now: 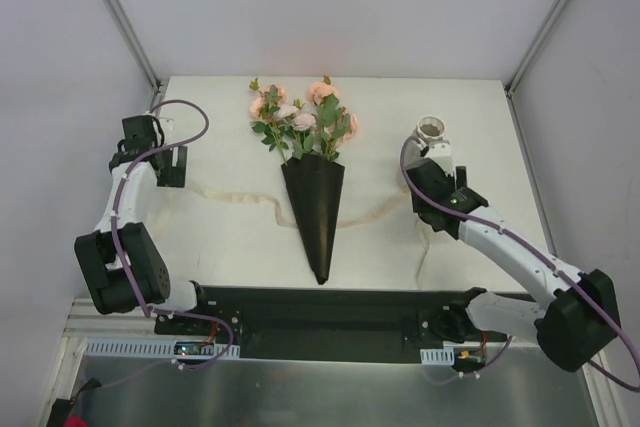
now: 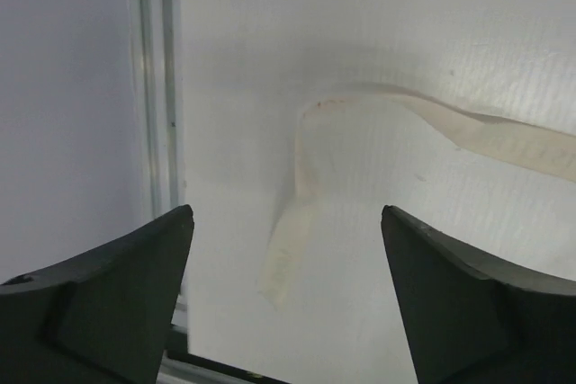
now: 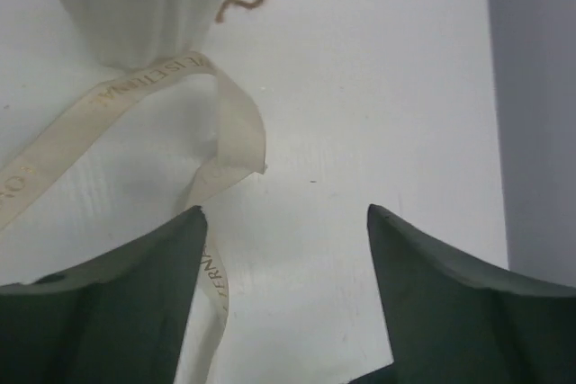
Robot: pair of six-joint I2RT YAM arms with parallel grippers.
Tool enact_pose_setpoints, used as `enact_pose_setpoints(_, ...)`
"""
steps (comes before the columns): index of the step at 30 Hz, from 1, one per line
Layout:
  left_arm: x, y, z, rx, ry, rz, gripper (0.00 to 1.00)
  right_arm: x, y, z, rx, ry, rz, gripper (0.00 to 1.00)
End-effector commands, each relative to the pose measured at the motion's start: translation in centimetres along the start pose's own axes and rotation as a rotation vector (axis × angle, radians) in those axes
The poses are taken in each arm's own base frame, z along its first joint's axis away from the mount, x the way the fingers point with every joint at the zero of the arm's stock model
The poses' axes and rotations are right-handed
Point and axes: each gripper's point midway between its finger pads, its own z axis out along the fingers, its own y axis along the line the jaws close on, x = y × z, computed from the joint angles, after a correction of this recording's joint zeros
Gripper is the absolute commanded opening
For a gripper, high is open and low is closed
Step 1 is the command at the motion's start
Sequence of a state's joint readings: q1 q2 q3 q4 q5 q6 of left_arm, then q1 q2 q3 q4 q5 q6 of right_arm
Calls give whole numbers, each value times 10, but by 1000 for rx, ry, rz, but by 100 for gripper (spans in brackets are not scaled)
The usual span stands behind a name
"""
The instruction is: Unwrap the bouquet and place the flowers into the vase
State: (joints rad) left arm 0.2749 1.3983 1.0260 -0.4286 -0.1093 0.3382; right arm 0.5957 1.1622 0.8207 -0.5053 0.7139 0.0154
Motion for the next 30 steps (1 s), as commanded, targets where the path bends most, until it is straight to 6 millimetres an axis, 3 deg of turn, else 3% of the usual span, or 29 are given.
enact_pose_setpoints(1, -25, -19, -42, 133, -130, 30, 99, -27, -28, -34, 115, -132, 23, 87)
enact_pose_setpoints(3, -34, -43, -61, 257, -182, 53, 99, -40, -22, -46, 117, -185, -64, 96)
enact_pose_setpoints(6, -46, -78, -100, 409, -257, 101, 99, -60, 17, -72, 42, -265, -212, 100)
enact_pose_setpoints(7, -51, -87, -109, 442, -277, 116, 99, -61, 45, -83, -11, -293, -288, 100)
enact_pose_setpoints(8, -52, -95, -114, 471, -290, 125, 99, -61, 58, -89, -37, -308, -323, 100)
enact_pose_setpoints(9, -53, -115, -122, 537, -300, 158, 99, -58, 76, -96, -87, -315, -367, 100)
enact_pose_setpoints(13, -52, -157, -127, 687, -282, 224, 99, -29, 156, -130, -370, -342, -517, 96)
enact_pose_setpoints(16, -55, -194, -128, 843, -246, 251, 99, -10, 188, -145, -474, -330, -588, 98)
enact_pose_setpoints(19, -61, -208, -114, 886, -199, 257, 99, 12, 209, -160, -504, -371, -736, 98)
enact_pose_setpoints(24, -59, -210, -100, 874, -180, 241, 99, 53, 224, -160, -532, -347, -969, 98)
enact_pose_setpoints(30, -35, -204, -90, 827, -147, 255, 99, 74, 244, -165, -631, -278, -1064, 96)
